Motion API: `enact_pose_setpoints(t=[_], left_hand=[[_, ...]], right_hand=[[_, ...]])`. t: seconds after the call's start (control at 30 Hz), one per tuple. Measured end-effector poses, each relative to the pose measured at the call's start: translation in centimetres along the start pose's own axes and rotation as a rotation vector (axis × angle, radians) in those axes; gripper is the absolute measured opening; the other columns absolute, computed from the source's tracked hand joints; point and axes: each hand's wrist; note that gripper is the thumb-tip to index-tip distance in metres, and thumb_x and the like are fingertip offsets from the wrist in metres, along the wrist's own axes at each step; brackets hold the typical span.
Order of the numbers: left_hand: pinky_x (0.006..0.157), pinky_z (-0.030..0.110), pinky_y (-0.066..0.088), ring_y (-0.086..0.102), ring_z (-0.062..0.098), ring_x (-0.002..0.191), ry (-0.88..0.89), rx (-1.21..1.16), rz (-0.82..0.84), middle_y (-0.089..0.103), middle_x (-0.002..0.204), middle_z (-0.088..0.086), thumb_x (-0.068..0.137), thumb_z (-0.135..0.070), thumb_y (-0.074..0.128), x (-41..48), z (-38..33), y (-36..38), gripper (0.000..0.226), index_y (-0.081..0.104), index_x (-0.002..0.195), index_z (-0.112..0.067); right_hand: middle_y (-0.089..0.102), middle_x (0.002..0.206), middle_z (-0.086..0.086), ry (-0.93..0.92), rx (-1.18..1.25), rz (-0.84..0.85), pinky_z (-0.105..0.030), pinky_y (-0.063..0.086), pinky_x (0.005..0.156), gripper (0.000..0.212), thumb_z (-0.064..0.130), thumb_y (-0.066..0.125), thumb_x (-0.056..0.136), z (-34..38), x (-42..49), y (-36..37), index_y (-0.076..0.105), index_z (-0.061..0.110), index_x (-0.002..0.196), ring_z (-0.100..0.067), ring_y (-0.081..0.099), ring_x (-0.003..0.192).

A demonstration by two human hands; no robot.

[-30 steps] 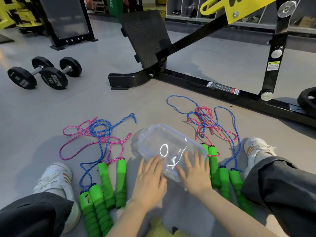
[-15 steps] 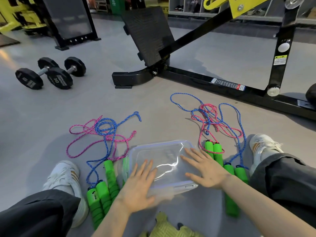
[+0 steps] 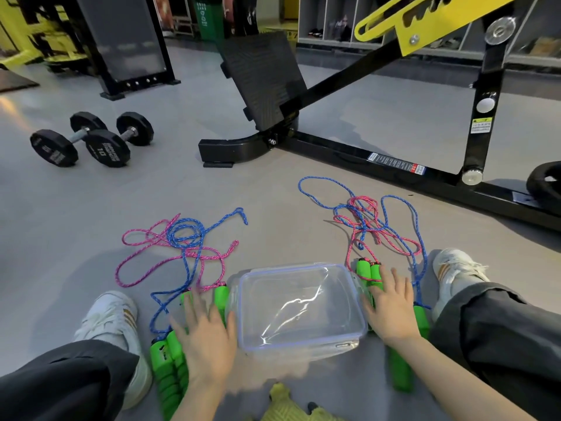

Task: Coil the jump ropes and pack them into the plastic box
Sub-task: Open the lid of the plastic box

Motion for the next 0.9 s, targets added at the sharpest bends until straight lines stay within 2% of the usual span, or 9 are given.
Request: enact_pose_setpoints(t=[0.1, 0.2, 0.27, 0.43, 0.53, 0.63, 0.73, 0.83, 0.9], left_hand=[[0.099, 0.067, 0.022, 0.046, 0.043, 0.126, 0.035, 0.038, -0.084, 0.051, 0.132, 0.031, 0.085, -0.037, 0.032, 0.0, -0.1, 0.9, 0.054, 0.07, 0.069, -0.001], [0.105, 0.06, 0.013, 0.039, 0.037, 0.13, 0.025, 0.022, -0.18, 0.048, 0.137, 0.028, 0.082, -0.036, 0.035, 0.3, -0.6, 0.9, 0.048, 0.07, 0.066, -0.008], [0.104, 0.061, 0.013, 0.036, 0.037, 0.131, 0.012, -0.01, -0.2, 0.047, 0.138, 0.028, 0.08, -0.034, 0.039, 0.3, -1.0, 0.8, 0.043, 0.069, 0.064, -0.009], [0.094, 0.078, 0.021, 0.042, 0.045, 0.129, -0.058, -0.136, -0.265, 0.046, 0.138, 0.029, 0.073, -0.019, 0.061, 3.4, -2.6, -1.0, 0.016, 0.067, 0.063, -0.007], [0.099, 0.077, 0.013, 0.028, 0.041, 0.139, -0.159, -0.251, -0.268, 0.039, 0.146, 0.024, 0.078, -0.014, 0.074, 7.8, -3.8, -3.0, 0.015, 0.068, 0.066, -0.006], [0.099, 0.077, 0.011, 0.031, 0.044, 0.136, -0.113, -0.239, -0.279, 0.043, 0.141, 0.028, 0.072, -0.01, 0.079, 12.1, -4.6, -3.6, 0.019, 0.067, 0.057, -0.004], [0.103, 0.075, 0.006, 0.021, 0.04, 0.141, -0.155, -0.122, -0.197, 0.035, 0.149, 0.022, 0.082, -0.015, 0.07, 15.5, -5.4, -2.9, 0.014, 0.074, 0.075, -0.003], [0.108, 0.068, 0.004, -0.003, 0.029, 0.147, -0.185, 0.099, 0.002, 0.01, 0.16, 0.006, 0.096, -0.037, 0.046, 18.3, -5.6, -0.1, 0.032, 0.069, 0.112, -0.022], [0.108, 0.068, 0.006, -0.007, 0.027, 0.147, -0.165, 0.168, 0.096, 0.004, 0.161, 0.003, 0.097, -0.041, 0.04, 19.5, -5.8, 2.2, 0.036, 0.062, 0.123, -0.03]], right_hand=[[0.054, 0.129, -0.024, 0.056, 0.021, -0.047, -0.046, 0.004, 0.108, 0.052, 0.046, 0.039, 0.08, -0.1, 0.0, 0.3, 0.065, 0.006, 0.059, -0.049, 0.039, 0.126], [0.045, 0.14, -0.018, 0.161, 0.127, -0.066, -0.042, -0.003, 0.112, 0.036, 0.036, 0.058, 0.083, 0.0, -0.3, 0.3, 0.069, 0.005, 0.068, -0.041, 0.024, 0.136], [0.043, 0.143, -0.015, 0.204, 0.201, -0.117, -0.043, -0.003, 0.113, 0.024, 0.026, 0.066, 0.081, 0.2, -0.2, 0.5, 0.07, 0.005, 0.071, -0.039, 0.023, 0.137], [0.046, 0.14, -0.016, 0.299, 0.399, -0.297, -0.045, 0.002, 0.113, 0.018, 0.019, 0.067, 0.081, 1.6, 2.0, -1.5, 0.07, 0.004, 0.072, -0.038, 0.025, 0.135], [0.046, 0.14, -0.015, 0.316, 0.419, -0.338, -0.042, 0.003, 0.112, 0.018, 0.021, 0.067, 0.08, 2.5, 5.5, -4.0, 0.071, 0.005, 0.072, -0.035, 0.024, 0.134], [0.042, 0.141, -0.016, 0.288, 0.363, -0.315, -0.041, 0.007, 0.11, 0.02, 0.025, 0.063, 0.082, 3.5, 9.9, -5.3, 0.074, 0.008, 0.079, -0.034, 0.022, 0.134], [0.04, 0.142, -0.016, 0.28, 0.283, -0.257, -0.046, 0.009, 0.113, 0.023, 0.03, 0.06, 0.084, 4.4, 14.2, -4.6, 0.074, 0.012, 0.085, -0.034, 0.021, 0.135], [0.038, 0.143, -0.016, 0.299, 0.222, -0.203, -0.047, 0.007, 0.114, 0.028, 0.031, 0.054, 0.088, 4.6, 17.1, -2.0, 0.073, 0.011, 0.09, -0.035, 0.018, 0.136], [0.035, 0.145, -0.016, 0.308, 0.202, -0.161, -0.046, 0.002, 0.114, 0.032, 0.033, 0.052, 0.089, 4.5, 18.4, 0.3, 0.073, 0.01, 0.091, -0.036, 0.016, 0.137]])
Point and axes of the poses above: each hand's wrist, its own x-axis towards the middle knuckle, its own y-axis out of the palm, z = x × y
